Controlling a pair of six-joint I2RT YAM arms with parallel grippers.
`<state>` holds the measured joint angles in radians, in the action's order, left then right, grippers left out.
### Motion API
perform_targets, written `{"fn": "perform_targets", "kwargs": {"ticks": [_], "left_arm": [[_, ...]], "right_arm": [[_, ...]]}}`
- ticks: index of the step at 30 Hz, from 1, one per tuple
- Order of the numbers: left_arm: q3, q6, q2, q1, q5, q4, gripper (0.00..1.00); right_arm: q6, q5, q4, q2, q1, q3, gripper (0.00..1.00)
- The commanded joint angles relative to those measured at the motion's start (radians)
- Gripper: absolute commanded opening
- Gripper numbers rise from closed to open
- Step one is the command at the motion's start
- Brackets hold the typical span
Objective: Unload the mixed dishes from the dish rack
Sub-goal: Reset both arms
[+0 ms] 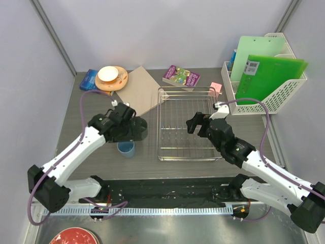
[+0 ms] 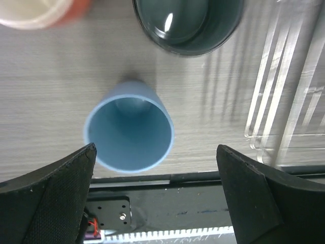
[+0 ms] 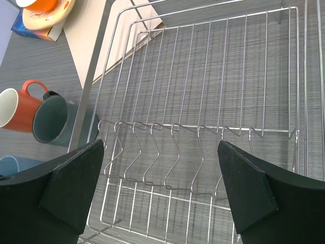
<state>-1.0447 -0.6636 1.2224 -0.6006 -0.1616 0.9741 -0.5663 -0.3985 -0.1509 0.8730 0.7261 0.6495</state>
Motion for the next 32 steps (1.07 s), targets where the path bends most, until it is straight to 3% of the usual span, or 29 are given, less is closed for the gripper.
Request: {"fn": "perform_targets", "kwargs": {"ticks": [1, 6, 10, 14, 21, 26, 32], "left_arm": [[-0.165, 0.05, -0.109, 0.004, -0.125, 0.113, 1.0], [-0.25, 0.068, -0.167, 0.002, -0.294, 0.149, 1.0], [-0.216, 0.082, -0.188, -0.008, -0.288, 0.081, 1.0], [-0.181, 0.104, -0.184, -0.105, -0.311, -0.036, 1.0], [-0.253, 0.143, -0.072, -0.214, -0.346, -0.149, 1.0], [-0.327, 0.171, 0.038, -0.287, -0.392, -0.175, 1.0], [-0.285, 0.157, 0.058, -0.304, -0.368, -0.242, 1.0]], "right_arm": [[0.043, -0.039, 0.043, -0.019, 0.001, 0.027, 1.0], [0.072, -0.068, 0.036, -0.003, -0.001, 0.044, 1.0], [0.078, -0.086, 0.027, -0.003, 0.001, 0.045, 1.0], [0.089, -0.072, 0.056, -0.022, 0.035, 0.026, 1.0], [0.216, -0.292, 0.036, 0.063, 0.216, 0.119, 1.0], [0.347, -0.548, -0.01, 0.237, 0.314, 0.271, 0.99], [0.353, -0.498, 0.017, 0.265, 0.32, 0.291, 1.0]]}}
